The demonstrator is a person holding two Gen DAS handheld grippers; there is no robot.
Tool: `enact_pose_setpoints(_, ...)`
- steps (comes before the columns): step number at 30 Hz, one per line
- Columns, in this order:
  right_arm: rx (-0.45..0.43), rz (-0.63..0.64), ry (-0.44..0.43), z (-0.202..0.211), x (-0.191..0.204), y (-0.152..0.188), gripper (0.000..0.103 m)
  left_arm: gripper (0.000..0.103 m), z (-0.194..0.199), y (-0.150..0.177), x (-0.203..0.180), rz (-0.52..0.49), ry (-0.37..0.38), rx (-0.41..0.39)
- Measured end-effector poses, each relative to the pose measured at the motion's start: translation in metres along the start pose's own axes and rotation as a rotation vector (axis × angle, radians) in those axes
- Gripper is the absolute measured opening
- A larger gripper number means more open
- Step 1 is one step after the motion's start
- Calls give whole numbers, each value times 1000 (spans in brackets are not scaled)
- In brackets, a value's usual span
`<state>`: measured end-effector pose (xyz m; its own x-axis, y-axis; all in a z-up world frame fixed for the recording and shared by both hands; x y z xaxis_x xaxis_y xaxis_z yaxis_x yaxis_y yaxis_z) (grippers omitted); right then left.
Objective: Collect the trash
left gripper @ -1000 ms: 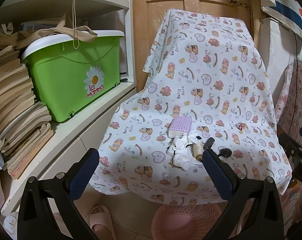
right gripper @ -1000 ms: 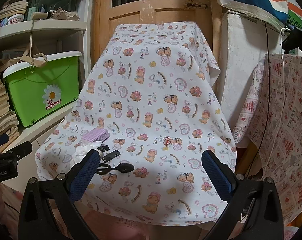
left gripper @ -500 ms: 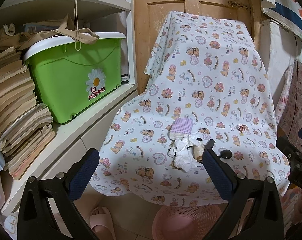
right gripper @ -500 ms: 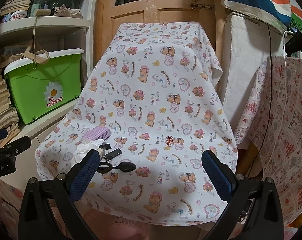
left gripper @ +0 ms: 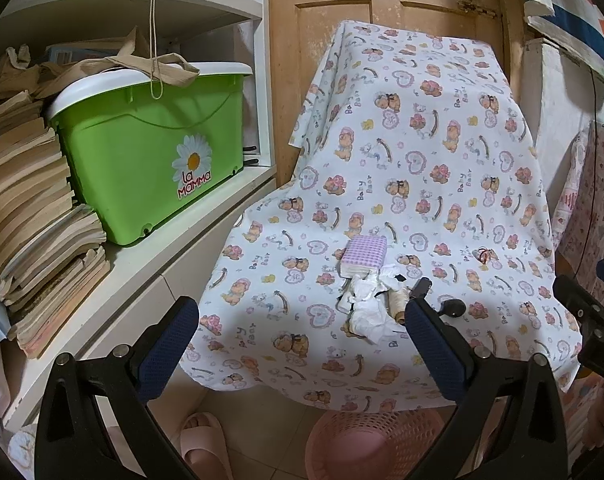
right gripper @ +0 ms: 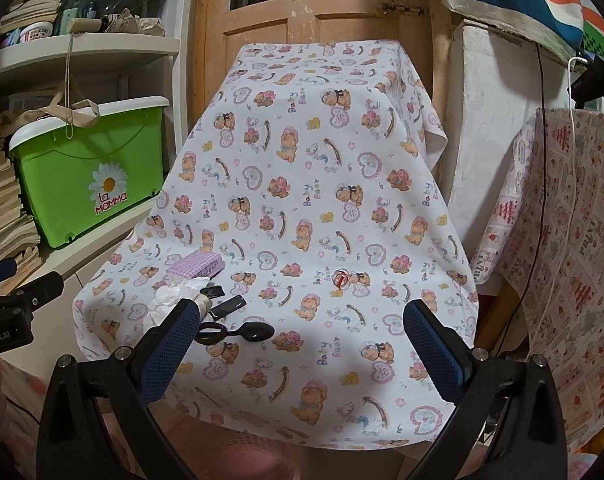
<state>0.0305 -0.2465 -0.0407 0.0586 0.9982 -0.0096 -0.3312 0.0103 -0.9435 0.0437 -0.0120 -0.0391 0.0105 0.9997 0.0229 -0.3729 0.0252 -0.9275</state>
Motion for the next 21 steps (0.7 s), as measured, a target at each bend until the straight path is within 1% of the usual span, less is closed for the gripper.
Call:
enact_pose_setpoints(6, 2, 1, 0, 0, -1, 0, 103, 102, 0, 2, -1, -15, 1, 0)
enact_pose_setpoints(21, 4, -2, 0, -3, -5, 2, 103, 102, 0, 1, -3, -15, 3, 1)
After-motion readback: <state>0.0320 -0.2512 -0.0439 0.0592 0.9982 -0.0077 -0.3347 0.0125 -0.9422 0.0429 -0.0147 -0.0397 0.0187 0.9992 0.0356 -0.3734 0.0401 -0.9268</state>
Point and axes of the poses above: each gripper's, at about its wrist camera, not at the fingertips, and z roughly against the way its jaws point, x to its left, y to its underside, the point moved 6 cm from there along -z, roughly the way its jaws point, and after that the axes turned 11 degrees about -x, right-handed, at the moved point
